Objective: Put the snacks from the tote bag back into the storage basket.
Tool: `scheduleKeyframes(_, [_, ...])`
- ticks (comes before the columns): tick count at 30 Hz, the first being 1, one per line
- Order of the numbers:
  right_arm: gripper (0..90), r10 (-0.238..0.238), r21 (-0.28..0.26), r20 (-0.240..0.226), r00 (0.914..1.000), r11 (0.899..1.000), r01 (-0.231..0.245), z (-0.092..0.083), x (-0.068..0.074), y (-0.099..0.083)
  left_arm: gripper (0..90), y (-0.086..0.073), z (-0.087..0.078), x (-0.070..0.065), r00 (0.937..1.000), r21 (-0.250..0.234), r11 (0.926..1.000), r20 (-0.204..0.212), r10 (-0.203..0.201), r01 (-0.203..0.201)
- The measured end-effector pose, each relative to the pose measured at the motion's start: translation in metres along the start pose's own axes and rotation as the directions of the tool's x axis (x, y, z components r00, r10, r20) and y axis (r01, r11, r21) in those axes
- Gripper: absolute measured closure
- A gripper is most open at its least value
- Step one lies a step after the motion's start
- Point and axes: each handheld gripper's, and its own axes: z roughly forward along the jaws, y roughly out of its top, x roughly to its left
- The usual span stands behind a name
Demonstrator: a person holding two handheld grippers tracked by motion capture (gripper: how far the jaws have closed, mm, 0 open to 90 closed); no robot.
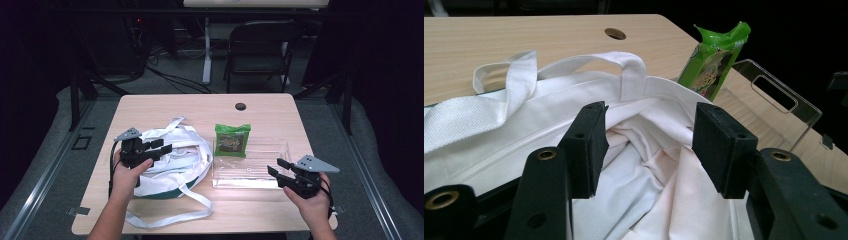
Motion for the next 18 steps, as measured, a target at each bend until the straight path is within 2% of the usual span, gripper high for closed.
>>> scheduleKeyframes(7, [53.0,0.010,-0.034,0.006,0.9999,0.999,-0.010,0.005,0.000,-0.010,47.5,-0.002,0.002,0.001,1.0000,0.009,1.0000,-0.008,-0.001,0.001])
scheduleKeyframes(18, [53.7,-0.012,-0.011,-0.008,0.9999,1.000,0.012,0.016,0.006,-0.018,47.3,-0.003,0.005,0.000,0.9999,0.025,0.9997,-0.016,0.002,-0.002])
